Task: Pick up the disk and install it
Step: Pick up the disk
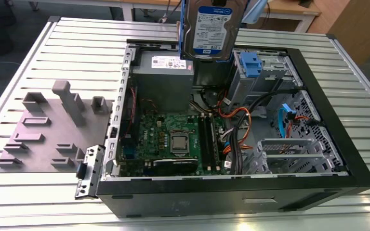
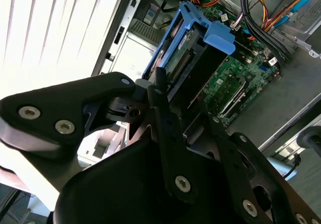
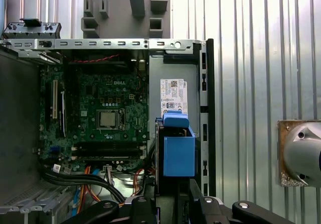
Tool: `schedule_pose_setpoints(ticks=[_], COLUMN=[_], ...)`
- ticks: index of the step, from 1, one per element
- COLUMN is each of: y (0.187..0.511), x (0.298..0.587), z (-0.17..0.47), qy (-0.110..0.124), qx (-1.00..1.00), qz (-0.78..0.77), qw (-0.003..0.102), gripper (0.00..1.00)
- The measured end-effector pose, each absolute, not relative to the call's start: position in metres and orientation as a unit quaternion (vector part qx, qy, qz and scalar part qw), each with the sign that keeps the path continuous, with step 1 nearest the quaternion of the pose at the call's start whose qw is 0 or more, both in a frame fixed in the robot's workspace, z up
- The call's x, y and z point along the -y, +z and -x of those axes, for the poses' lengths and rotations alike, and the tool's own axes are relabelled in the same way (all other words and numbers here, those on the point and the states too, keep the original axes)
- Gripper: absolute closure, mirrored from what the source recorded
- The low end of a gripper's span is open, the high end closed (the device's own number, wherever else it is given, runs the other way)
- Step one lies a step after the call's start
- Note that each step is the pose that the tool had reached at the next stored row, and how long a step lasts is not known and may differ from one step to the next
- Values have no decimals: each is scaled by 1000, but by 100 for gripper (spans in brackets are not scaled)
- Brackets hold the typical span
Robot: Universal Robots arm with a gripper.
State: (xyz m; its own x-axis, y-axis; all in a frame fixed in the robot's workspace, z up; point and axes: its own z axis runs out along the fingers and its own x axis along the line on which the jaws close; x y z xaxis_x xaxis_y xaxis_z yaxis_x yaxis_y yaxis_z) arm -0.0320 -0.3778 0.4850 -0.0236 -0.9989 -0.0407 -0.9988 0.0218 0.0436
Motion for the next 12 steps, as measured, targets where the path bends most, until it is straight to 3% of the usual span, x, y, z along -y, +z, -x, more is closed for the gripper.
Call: schedule_pose_setpoints(ticks=[12], y=[485], x=[378], z=[24], qy=[-30], qx=[715], qz=[-699], qw=[1], gripper=[65])
